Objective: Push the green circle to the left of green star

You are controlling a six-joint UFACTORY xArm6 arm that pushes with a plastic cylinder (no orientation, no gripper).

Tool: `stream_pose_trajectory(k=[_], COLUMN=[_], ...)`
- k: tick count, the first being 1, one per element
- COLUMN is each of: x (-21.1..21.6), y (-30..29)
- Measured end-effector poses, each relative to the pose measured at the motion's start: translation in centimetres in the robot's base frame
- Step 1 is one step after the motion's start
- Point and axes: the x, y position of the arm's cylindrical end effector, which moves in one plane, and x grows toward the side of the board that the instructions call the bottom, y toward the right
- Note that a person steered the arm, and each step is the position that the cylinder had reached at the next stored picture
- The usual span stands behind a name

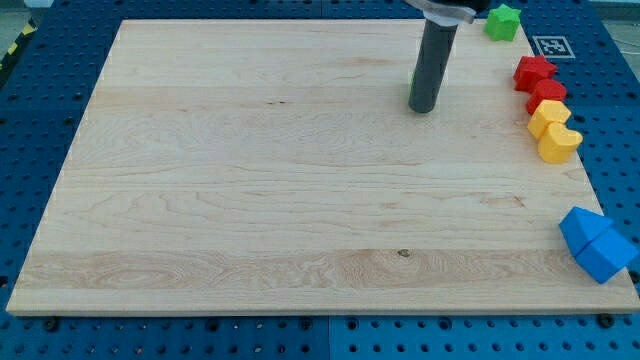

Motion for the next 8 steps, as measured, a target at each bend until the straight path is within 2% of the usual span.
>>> stream_pose_trajectory(k=[2, 4, 6, 8], x=[-1.4, -0.9, -7.0, -10.2], y=[3.0, -0.8, 0.8, 1.1])
